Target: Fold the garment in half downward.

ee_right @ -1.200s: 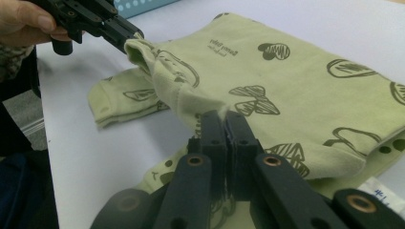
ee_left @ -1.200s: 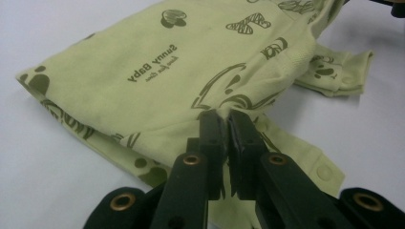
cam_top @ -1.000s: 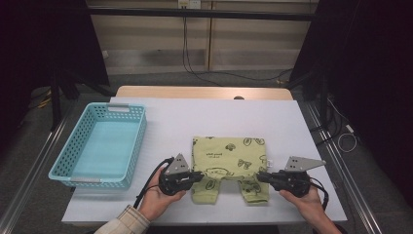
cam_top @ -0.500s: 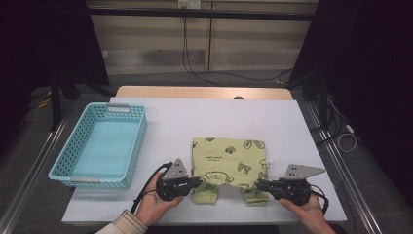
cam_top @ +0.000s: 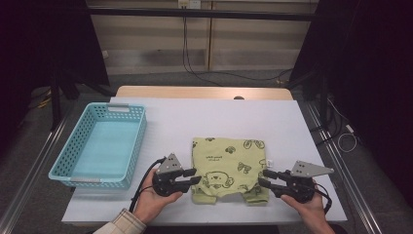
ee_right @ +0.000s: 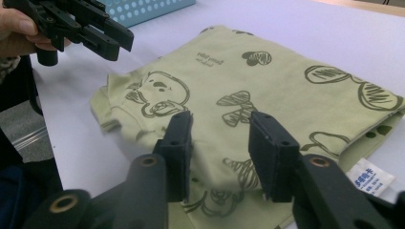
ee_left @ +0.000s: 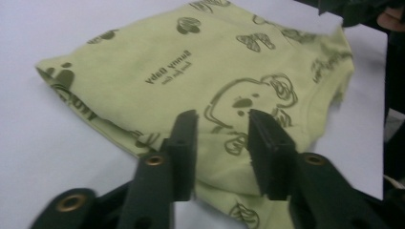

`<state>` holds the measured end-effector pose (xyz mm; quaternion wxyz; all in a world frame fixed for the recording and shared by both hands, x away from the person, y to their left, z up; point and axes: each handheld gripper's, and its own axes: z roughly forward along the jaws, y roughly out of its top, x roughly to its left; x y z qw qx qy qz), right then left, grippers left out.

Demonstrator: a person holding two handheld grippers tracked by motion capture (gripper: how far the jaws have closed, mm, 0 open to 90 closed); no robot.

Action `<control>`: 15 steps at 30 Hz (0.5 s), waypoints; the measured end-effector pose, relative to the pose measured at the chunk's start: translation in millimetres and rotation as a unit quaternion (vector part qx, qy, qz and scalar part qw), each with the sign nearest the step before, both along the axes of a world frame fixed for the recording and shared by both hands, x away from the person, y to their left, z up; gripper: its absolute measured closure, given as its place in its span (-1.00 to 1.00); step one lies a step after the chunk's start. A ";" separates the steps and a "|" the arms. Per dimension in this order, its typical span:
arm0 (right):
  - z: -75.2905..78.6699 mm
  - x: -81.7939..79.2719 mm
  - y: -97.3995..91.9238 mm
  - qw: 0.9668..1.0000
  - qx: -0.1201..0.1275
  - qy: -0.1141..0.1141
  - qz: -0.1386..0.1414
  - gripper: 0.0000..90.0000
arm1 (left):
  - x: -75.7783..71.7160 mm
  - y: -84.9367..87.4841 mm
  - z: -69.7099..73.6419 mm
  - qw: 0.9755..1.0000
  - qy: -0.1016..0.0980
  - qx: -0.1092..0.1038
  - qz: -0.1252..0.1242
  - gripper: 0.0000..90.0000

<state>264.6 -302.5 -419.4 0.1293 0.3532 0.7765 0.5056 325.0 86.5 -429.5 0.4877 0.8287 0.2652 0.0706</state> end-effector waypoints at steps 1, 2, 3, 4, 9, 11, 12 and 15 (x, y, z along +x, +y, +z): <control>-0.1 0.7 0.0 1.000 -0.001 -0.003 0.000 0.23 | 1.1 0.3 -0.5 1.000 -0.004 0.002 0.010 0.10; 0.0 0.9 0.0 1.000 -0.001 -0.002 0.000 0.20 | 2.9 1.0 -1.8 1.000 -0.005 0.000 0.020 0.01; 0.0 1.3 0.4 1.000 -0.002 -0.002 0.000 0.13 | 4.9 2.5 -2.4 1.000 -0.003 -0.002 0.025 -0.04; 0.0 1.3 1.2 1.000 -0.004 0.000 -0.004 0.08 | 6.2 3.1 -2.9 0.999 -0.003 -0.005 0.036 -0.10; -0.3 4.4 3.5 1.000 -0.005 -0.006 -0.011 -0.18 | 9.4 4.5 -2.6 0.998 -0.010 -0.024 0.059 -0.52; 0.0 6.0 4.4 1.000 0.000 -0.006 -0.015 -0.26 | 11.9 6.4 -2.2 0.998 -0.020 -0.016 0.057 -0.61; -0.1 6.7 5.1 1.000 0.000 -0.007 -0.017 -0.28 | 11.8 5.8 -2.5 0.998 -0.018 -0.027 0.061 -0.65; 0.0 8.8 8.3 1.000 0.005 -0.015 -0.020 -0.43 | 13.5 7.2 -1.0 0.997 -0.027 -0.032 0.066 -0.76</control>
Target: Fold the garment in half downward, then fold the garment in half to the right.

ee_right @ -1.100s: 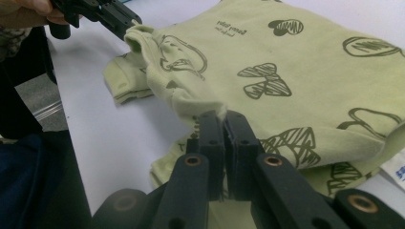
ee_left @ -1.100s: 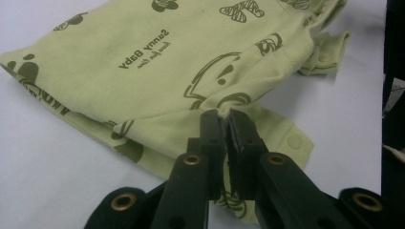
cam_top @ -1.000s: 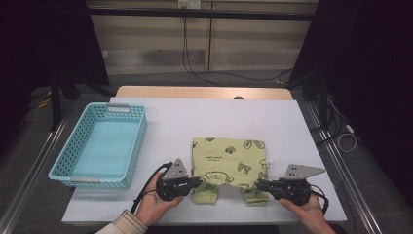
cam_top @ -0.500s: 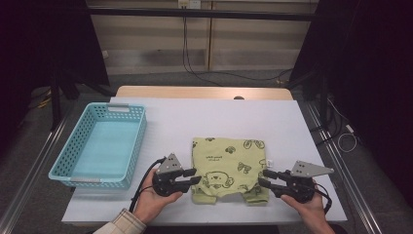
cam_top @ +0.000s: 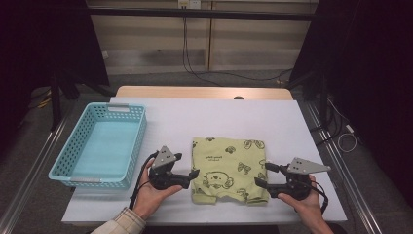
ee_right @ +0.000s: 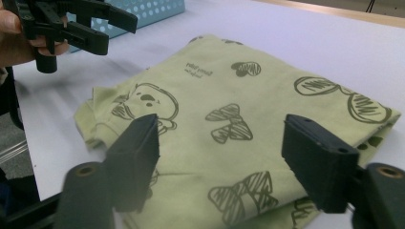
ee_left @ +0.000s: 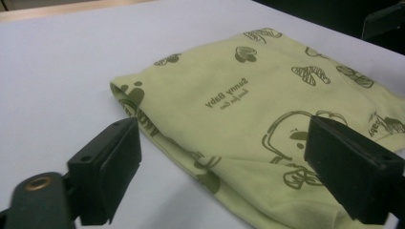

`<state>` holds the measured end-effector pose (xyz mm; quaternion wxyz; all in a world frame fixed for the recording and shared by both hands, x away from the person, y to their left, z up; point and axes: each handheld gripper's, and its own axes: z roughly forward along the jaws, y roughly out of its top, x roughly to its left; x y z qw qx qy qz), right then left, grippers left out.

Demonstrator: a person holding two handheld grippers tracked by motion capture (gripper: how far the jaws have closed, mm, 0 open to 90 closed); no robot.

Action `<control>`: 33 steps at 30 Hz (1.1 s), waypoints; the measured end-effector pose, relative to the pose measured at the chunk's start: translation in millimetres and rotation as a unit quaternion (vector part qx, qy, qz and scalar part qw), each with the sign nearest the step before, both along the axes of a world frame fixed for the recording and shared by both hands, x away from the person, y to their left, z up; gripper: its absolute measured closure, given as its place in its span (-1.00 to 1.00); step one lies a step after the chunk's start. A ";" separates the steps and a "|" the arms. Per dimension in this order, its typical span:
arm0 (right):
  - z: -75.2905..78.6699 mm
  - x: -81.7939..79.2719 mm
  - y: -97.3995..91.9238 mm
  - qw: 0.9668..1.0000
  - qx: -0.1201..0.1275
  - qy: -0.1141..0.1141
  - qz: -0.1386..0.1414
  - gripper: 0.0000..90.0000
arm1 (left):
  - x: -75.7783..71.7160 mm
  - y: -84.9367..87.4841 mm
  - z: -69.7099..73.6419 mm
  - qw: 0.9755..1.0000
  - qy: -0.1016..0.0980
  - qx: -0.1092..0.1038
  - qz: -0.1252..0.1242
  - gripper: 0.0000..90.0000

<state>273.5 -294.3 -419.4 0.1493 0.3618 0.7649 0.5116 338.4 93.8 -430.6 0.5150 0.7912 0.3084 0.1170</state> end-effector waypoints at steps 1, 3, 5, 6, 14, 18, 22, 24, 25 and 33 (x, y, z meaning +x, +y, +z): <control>0.4 0.6 1.5 1.000 0.000 -0.002 -0.002 -0.51 | 0.2 0.2 0.6 1.000 -0.005 0.000 0.002 -0.81; 0.4 1.8 4.2 1.000 0.004 -0.004 -0.004 -0.62 | 1.7 0.5 1.1 1.000 -0.008 0.000 0.010 -0.87; 0.0 2.7 7.6 1.000 0.005 -0.009 -0.004 -0.68 | 4.4 0.3 0.8 1.000 -0.009 -0.006 0.012 -0.90; -0.2 3.0 9.1 1.000 0.005 -0.008 -0.003 -0.70 | 5.7 0.7 0.8 1.000 -0.010 -0.004 0.012 -0.93; -2.4 6.7 21.0 1.000 -0.004 -0.003 0.008 -0.86 | 13.0 -0.7 6.0 0.999 -0.026 0.005 0.041 -0.93; -2.7 7.7 31.9 1.000 -0.013 -0.004 0.022 -0.87 | 18.2 -2.8 7.1 0.999 -0.021 -0.007 0.039 -0.92; -3.1 10.1 44.6 0.999 -0.013 0.001 0.037 -0.88 | 24.0 -3.0 4.8 0.999 -0.019 -0.011 0.036 -0.91; -4.0 12.9 50.9 0.999 -0.012 0.008 0.042 -0.88 | 26.4 -1.7 3.8 0.999 -0.015 -0.008 0.034 -0.89; -4.9 14.8 54.0 0.999 -0.017 0.011 0.044 -0.88 | 27.3 -1.3 3.5 0.999 -0.012 -0.011 0.031 -0.89; -5.4 19.9 80.9 0.997 -0.009 0.024 0.070 -0.88 | 34.4 -0.7 5.0 1.000 -0.004 -0.021 0.023 -0.86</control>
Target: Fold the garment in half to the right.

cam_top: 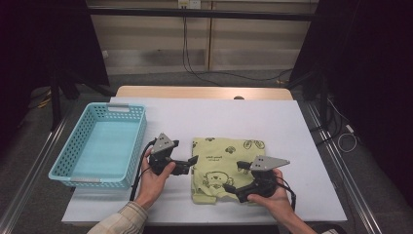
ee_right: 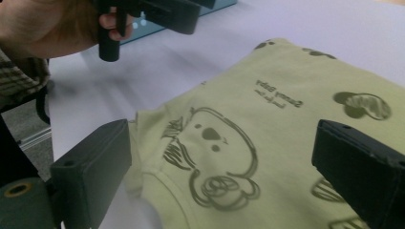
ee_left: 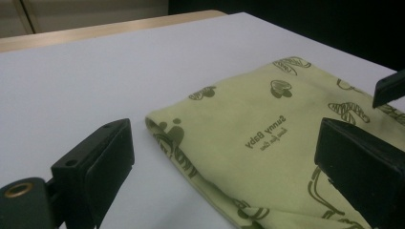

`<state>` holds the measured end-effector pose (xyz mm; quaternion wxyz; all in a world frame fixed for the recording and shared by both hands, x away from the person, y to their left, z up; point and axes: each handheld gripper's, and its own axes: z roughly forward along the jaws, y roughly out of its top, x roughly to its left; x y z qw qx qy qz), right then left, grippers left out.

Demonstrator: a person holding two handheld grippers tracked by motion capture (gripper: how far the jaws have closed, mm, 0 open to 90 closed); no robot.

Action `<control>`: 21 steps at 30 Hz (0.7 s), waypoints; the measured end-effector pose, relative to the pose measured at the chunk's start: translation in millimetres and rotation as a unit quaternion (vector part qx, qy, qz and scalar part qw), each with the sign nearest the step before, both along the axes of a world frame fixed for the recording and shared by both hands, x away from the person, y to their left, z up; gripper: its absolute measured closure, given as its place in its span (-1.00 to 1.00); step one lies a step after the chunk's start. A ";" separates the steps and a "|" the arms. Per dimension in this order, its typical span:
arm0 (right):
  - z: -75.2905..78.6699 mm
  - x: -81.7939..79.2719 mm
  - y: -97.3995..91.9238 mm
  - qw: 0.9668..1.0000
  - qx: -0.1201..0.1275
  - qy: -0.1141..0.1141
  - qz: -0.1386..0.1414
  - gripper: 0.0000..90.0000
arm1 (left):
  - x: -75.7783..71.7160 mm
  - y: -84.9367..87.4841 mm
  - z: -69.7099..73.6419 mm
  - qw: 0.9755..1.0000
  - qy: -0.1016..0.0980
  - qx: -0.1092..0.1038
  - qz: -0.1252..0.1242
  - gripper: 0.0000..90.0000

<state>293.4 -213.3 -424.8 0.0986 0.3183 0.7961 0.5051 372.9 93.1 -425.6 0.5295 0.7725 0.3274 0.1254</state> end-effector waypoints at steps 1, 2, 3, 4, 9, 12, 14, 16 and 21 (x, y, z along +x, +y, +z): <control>-0.3 0.7 2.8 1.000 -0.003 -0.001 0.005 -0.88 | 1.2 -0.1 0.6 1.000 -0.003 0.001 -0.002 -0.85; -0.5 0.9 5.8 1.000 -0.006 -0.001 0.008 -0.87 | 2.4 0.1 1.3 1.000 -0.007 0.011 -0.003 -0.85; -0.6 1.0 9.0 1.000 -0.005 -0.002 0.012 -0.88 | 3.3 -0.1 2.0 1.000 -0.005 0.015 -0.006 -0.85; -0.7 0.8 12.0 1.000 -0.005 -0.003 0.017 -0.87 | 2.4 -2.0 2.2 1.000 0.001 0.005 -0.003 -0.85; -0.8 -1.3 25.9 0.999 -0.011 -0.001 0.036 -0.85 | 3.8 -4.3 2.7 1.000 -0.007 0.012 -0.010 -0.85; -0.7 -0.3 33.4 0.999 -0.009 0.003 0.049 -0.83 | 9.8 -6.0 4.5 1.000 -0.012 0.015 -0.010 -0.87; -0.6 0.9 37.8 0.998 -0.012 0.004 0.055 -0.76 | 15.4 -8.2 5.5 1.000 -0.016 0.019 -0.012 -0.87; -2.2 1.5 41.2 0.998 -0.007 0.011 0.059 -0.75 | 19.9 -10.2 6.4 1.000 -0.016 0.018 -0.010 -0.87; -3.9 -0.2 49.5 0.997 -0.015 0.010 0.070 -0.67 | 26.2 -14.2 7.9 1.000 -0.013 0.019 -0.010 -0.87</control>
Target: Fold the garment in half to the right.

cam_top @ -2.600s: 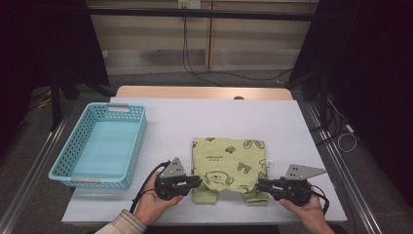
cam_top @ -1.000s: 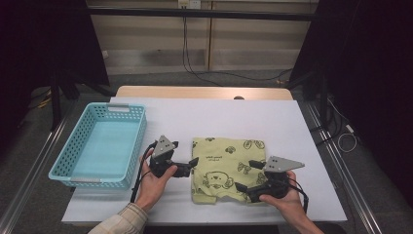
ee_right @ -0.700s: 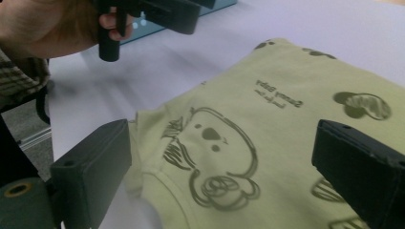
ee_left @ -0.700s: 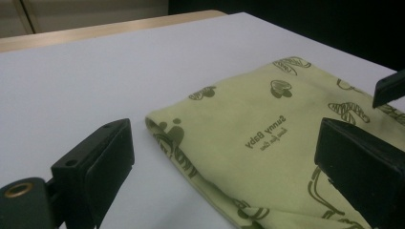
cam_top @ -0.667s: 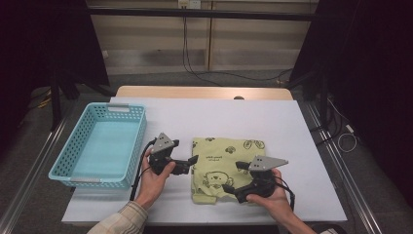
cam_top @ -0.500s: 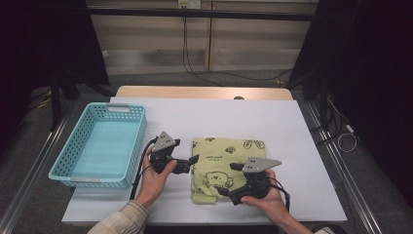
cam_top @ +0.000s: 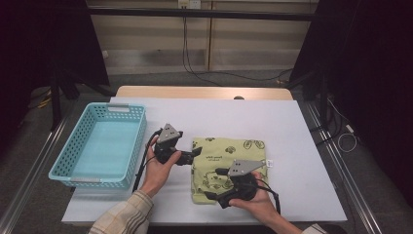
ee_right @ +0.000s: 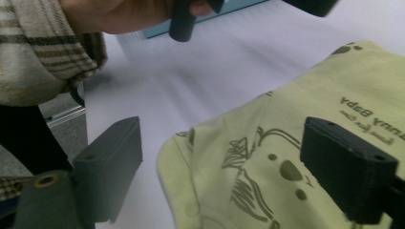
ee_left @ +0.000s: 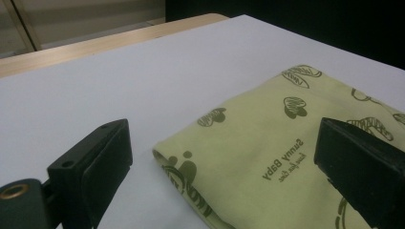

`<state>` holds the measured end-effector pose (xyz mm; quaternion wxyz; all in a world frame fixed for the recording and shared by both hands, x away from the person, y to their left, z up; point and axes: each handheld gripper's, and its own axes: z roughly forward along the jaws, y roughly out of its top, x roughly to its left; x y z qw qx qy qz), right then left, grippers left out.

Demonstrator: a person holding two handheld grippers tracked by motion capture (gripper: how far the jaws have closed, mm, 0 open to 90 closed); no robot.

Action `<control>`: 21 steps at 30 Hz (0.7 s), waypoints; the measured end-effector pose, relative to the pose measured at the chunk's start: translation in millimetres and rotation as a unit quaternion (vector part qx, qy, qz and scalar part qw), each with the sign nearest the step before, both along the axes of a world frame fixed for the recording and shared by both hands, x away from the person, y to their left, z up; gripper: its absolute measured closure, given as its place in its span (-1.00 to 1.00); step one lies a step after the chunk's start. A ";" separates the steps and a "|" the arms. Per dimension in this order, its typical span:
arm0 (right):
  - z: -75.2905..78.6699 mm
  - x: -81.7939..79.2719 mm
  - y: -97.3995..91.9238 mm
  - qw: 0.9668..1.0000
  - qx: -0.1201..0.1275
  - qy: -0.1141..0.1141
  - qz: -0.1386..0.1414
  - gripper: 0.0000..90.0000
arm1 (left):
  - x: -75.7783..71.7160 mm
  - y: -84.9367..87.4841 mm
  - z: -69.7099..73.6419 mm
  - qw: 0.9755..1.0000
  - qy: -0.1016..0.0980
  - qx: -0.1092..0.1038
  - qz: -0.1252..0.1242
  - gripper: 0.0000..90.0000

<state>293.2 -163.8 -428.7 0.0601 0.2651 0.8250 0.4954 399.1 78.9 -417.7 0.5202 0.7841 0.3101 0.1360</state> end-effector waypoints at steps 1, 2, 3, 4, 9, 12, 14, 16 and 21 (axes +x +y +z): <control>-0.5 0.6 1.7 1.000 0.000 0.001 0.004 -0.64 | 1.7 -0.8 -0.8 1.000 -0.002 0.007 -0.004 -0.88; -1.0 0.6 4.1 1.000 -0.001 0.005 0.006 -0.64 | 3.7 -1.9 -2.0 1.000 -0.003 0.009 -0.007 -0.88; -2.1 0.9 6.6 1.000 -0.005 0.008 0.008 -0.64 | 5.7 -4.3 -3.7 1.000 -0.002 0.002 -0.005 -0.88; -3.8 1.4 9.2 1.000 -0.009 0.007 0.012 -0.63 | 8.3 -5.4 -4.1 1.000 0.001 0.008 -0.005 -0.88; -7.4 1.4 23.6 0.999 -0.026 0.008 0.036 -0.45 | 15.1 -10.3 -6.0 1.000 -0.007 0.011 -0.011 -0.88; -8.9 3.1 31.9 0.998 -0.043 0.007 0.043 -0.33 | 17.0 -7.9 -7.6 1.000 -0.001 0.009 -0.004 -0.88; -11.0 4.3 37.5 0.997 -0.047 0.013 0.052 -0.26 | 17.4 -5.5 -7.3 1.000 -0.001 0.021 -0.006 -0.88; -14.6 5.6 42.1 0.997 -0.060 0.010 0.057 -0.22 | 17.0 -3.7 -7.8 1.000 0.003 0.018 -0.003 -0.88; -23.1 2.8 44.9 0.995 -0.077 0.017 0.055 -0.08 | 17.0 -1.4 -9.5 1.000 0.007 0.014 0.004 -0.88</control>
